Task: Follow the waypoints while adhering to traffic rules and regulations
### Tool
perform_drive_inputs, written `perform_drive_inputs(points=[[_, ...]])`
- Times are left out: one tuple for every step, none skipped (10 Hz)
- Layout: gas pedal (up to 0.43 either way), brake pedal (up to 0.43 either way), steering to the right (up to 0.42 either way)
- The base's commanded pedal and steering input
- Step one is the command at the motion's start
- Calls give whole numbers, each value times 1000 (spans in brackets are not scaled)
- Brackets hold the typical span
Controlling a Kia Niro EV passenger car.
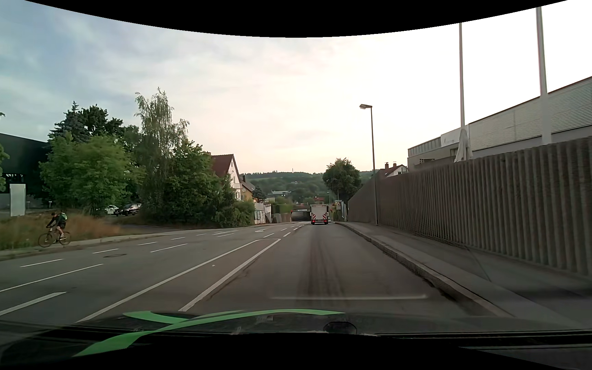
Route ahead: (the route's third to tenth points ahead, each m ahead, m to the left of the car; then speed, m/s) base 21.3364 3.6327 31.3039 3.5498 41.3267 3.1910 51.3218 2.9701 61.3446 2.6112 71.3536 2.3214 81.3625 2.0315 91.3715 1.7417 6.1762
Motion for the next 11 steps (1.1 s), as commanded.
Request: perform_drive_inputs(points=[[138,0,-1],[138,0,-2],[138,0,-1],[118,0,2],[110,0,4],[87,0,4],[87,0,3],[87,0,4],[87,0,4],[87,0,4],[87,0,4]])
